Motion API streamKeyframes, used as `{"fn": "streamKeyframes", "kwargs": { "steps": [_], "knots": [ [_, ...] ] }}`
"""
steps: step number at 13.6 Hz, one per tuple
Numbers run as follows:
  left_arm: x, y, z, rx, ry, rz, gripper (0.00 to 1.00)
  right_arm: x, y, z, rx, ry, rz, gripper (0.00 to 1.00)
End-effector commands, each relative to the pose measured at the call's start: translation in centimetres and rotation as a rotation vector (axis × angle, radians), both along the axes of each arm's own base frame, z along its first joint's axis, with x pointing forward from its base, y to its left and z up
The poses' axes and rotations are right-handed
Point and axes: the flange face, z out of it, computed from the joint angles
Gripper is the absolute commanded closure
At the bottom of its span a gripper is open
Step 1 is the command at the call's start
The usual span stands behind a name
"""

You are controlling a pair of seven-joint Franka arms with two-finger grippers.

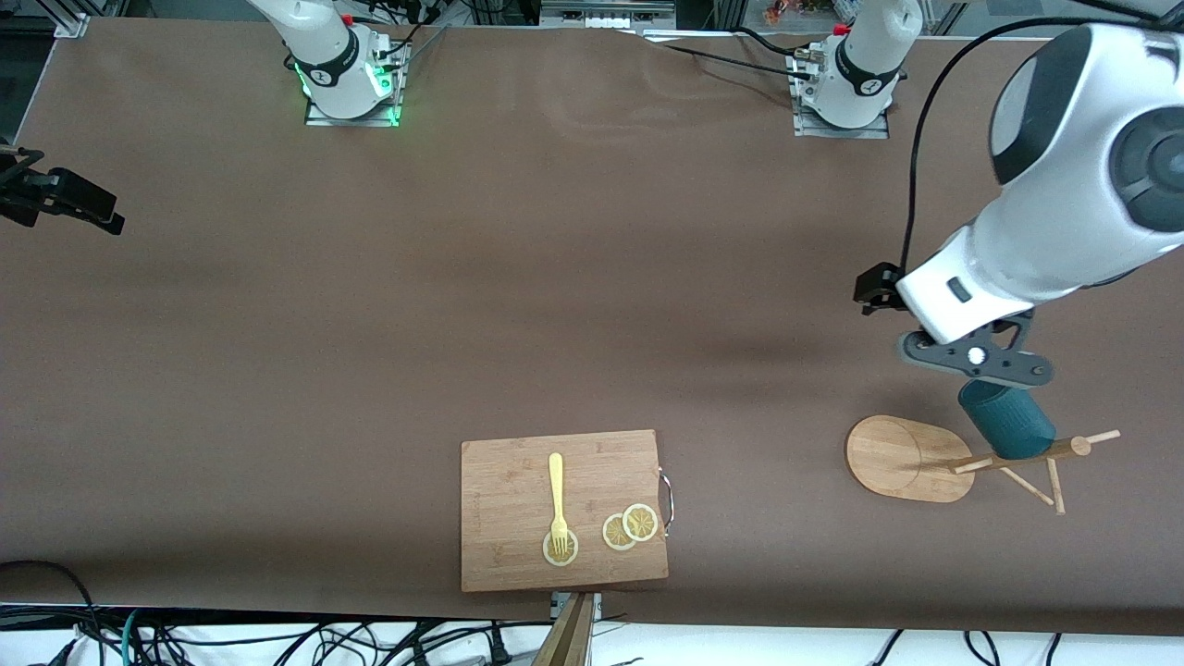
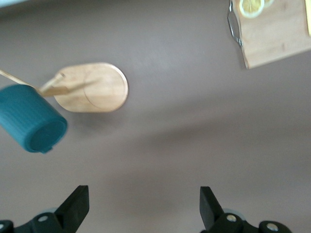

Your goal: Pass cup and hang on rack

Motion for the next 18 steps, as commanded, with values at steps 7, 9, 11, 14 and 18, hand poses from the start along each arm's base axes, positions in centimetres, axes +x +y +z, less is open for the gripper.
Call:
{"fn": "streamKeyframes", "kwargs": {
  "steps": [7, 9, 11, 14, 18],
  "knots": [
    [-10.4, 9.6, -0.5, -0.055, -0.131, 0.174, 0.00, -0.2, -0.3, 0.6, -0.016, -0.007, 0.011, 0.00],
    [-10.4, 10.1, -0.6, -0.055, -0.130, 0.191, 0.00, -0.2, -0.4, 0.6, -0.016, -0.005, 0.009, 0.00],
    [-10.3, 10.0, -0.7, -0.065, -0.125, 0.190, 0.00, -0.2, -0.7, 0.6, -0.016, -0.005, 0.006, 0.00],
    [-10.2, 10.3, -0.6, -0.067, -0.127, 0.193, 0.00, -0.2, -0.4, 0.5, -0.016, -0.005, 0.009, 0.00],
    [-10.4, 10.5, -0.6, -0.063, -0.109, 0.192, 0.00, -0.2, -0.4, 0.5, -0.016, -0.005, 0.009, 0.00]
  ]
}}
